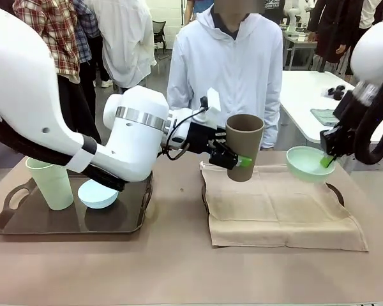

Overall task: Set up a tray with a mat and arrange the tableware.
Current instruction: Place the Picnic Bowl and Reusable plastic cup back onto the Handle tray in front of the human's position.

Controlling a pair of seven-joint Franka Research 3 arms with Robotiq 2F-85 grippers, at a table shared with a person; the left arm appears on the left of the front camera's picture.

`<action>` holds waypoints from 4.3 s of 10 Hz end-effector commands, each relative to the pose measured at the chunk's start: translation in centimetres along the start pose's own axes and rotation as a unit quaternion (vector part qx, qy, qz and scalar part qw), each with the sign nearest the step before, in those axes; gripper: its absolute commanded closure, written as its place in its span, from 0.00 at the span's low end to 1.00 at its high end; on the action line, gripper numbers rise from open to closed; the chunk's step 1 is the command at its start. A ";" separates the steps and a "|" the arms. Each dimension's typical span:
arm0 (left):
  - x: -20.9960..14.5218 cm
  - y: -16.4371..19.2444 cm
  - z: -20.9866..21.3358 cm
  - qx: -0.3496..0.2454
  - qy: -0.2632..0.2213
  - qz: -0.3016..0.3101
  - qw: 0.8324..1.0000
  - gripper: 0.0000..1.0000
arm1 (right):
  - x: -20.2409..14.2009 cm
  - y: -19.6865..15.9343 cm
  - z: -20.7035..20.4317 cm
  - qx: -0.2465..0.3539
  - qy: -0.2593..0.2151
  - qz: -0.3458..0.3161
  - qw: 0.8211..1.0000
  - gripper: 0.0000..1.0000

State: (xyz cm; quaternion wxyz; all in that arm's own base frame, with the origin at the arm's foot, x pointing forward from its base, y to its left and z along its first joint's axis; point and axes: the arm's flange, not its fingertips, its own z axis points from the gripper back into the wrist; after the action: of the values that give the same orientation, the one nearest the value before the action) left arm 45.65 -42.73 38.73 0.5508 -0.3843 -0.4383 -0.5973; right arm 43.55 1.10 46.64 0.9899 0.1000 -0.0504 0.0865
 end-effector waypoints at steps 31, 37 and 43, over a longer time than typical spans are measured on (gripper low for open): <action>-10.4 1.7 -1.8 -0.001 0.107 0.047 0.993 0.00 | -0.7 -3.1 -8.0 -0.072 0.002 0.029 0.997 0.00; -0.5 -3.1 7.4 0.097 0.303 0.077 0.945 0.00 | -3.2 -3.2 -2.6 -0.043 0.012 0.055 0.997 0.13; 9.0 -6.1 14.1 0.179 0.381 0.209 0.883 0.00 | -4.8 -1.4 4.2 -0.053 0.022 0.042 0.997 0.13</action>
State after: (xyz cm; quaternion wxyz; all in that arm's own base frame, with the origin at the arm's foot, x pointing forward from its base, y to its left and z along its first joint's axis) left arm 39.20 -30.33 47.16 0.8356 -0.0838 -0.2198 -0.4963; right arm 39.38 -1.94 48.91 0.9877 0.0624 -0.0449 0.1361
